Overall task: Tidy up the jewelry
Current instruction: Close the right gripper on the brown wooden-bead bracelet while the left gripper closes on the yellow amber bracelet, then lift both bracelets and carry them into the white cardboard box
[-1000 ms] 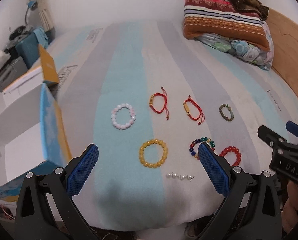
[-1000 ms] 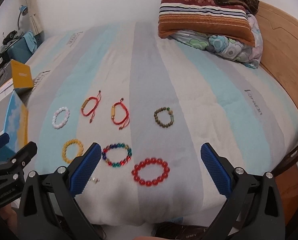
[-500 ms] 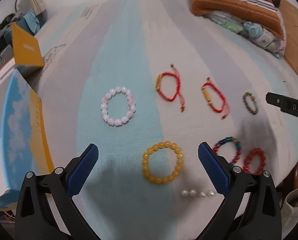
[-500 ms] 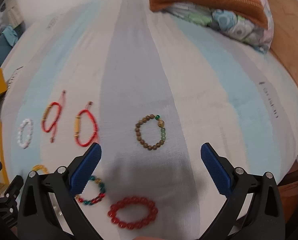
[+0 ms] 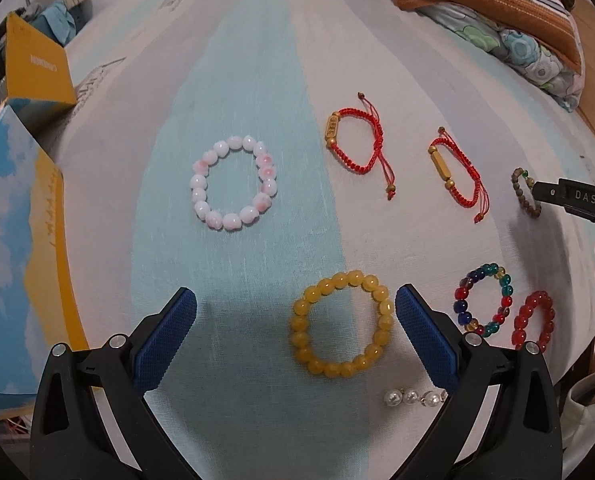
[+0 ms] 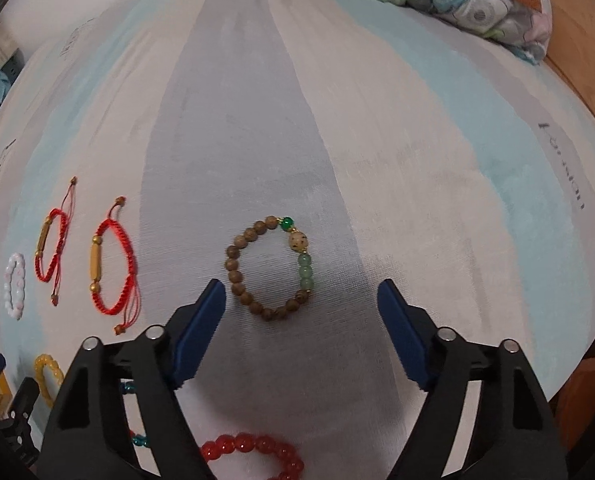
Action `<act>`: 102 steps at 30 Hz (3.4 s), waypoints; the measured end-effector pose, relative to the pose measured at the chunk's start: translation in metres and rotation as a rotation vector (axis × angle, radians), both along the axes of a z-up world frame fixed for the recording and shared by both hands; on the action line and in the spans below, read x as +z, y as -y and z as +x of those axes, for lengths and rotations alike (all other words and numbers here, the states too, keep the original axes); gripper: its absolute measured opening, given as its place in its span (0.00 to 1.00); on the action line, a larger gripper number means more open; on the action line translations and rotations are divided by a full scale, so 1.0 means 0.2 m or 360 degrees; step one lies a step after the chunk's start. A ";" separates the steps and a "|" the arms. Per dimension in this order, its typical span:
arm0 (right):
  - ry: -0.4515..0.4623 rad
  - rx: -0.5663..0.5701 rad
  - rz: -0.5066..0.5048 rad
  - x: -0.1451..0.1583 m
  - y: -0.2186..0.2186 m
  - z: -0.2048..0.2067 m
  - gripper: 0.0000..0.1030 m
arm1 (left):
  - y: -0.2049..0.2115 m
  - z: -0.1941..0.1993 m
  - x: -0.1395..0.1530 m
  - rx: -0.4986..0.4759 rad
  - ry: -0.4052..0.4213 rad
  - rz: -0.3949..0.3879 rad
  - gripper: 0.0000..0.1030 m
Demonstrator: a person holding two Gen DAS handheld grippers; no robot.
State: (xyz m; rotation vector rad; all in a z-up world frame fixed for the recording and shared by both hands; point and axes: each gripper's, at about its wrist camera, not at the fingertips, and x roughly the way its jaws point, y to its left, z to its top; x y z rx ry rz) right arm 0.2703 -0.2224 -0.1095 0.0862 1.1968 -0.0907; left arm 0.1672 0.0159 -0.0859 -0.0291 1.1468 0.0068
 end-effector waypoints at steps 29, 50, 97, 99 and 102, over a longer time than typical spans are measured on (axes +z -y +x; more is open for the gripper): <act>-0.0111 -0.0077 0.0104 -0.15 0.11 0.13 0.19 | 0.02 -0.01 -0.14 -0.0088 -0.0063 -0.0027 0.20; -0.0029 -0.0065 0.0062 -0.08 0.01 0.03 0.08 | -0.02 -0.15 -0.01 -0.0137 0.0021 -0.0097 0.09; 0.0260 0.0211 0.0010 0.47 -0.31 -0.35 0.07 | 0.02 -0.08 0.46 -0.0105 0.0247 -0.0116 0.09; 0.0268 0.0214 0.0021 0.50 -0.32 -0.36 0.07 | 0.01 -0.09 0.49 -0.0094 0.0248 -0.0113 0.09; 0.0271 0.0222 0.0045 0.53 -0.34 -0.39 0.07 | -0.01 -0.10 0.53 -0.0076 0.0268 -0.0086 0.09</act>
